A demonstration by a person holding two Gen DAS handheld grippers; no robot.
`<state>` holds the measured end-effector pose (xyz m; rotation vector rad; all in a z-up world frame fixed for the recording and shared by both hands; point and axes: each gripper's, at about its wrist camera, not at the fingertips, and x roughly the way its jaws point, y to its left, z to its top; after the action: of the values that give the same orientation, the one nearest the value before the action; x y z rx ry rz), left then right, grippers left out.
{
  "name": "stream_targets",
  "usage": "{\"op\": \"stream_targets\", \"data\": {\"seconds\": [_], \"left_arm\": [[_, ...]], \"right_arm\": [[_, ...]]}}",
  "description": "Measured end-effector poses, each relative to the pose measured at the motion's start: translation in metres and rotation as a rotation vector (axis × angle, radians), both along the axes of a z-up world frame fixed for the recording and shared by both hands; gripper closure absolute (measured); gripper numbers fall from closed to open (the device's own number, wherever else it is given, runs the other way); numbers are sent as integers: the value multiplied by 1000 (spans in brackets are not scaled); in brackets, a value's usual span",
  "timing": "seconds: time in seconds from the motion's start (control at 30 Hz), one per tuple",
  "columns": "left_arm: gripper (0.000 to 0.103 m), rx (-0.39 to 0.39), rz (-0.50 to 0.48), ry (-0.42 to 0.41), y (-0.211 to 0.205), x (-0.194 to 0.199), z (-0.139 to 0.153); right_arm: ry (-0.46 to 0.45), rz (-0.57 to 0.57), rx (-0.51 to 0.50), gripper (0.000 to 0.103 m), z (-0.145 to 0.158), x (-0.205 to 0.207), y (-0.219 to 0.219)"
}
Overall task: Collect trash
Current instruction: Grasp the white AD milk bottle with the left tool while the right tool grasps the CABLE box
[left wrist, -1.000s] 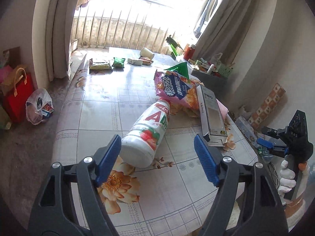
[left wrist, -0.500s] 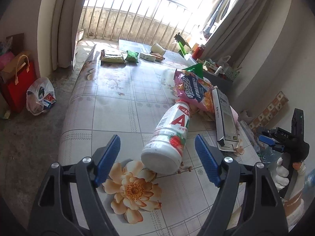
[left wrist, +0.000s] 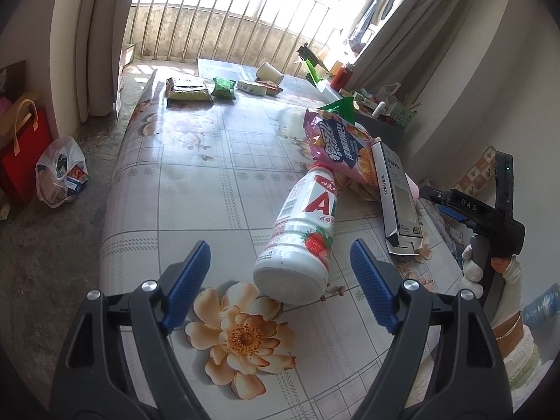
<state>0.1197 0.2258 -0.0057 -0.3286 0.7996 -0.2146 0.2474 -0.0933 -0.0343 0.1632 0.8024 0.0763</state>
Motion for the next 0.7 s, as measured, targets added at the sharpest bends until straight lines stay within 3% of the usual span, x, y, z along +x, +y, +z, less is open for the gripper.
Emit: {"op": "stream_targets", "data": {"seconds": [0.2,0.43,0.7], "left_arm": [[25,-7,4,29,5,5,-4],[24,-5,-1,35,0,16,2],[21,92,-138,120,-42,62,-3]], "right_arm": [[58,12,-65,17,-24,36,14],[108,13,-60,16,-38,57,7],[142,43,-30,14,-42,65,-3]]}}
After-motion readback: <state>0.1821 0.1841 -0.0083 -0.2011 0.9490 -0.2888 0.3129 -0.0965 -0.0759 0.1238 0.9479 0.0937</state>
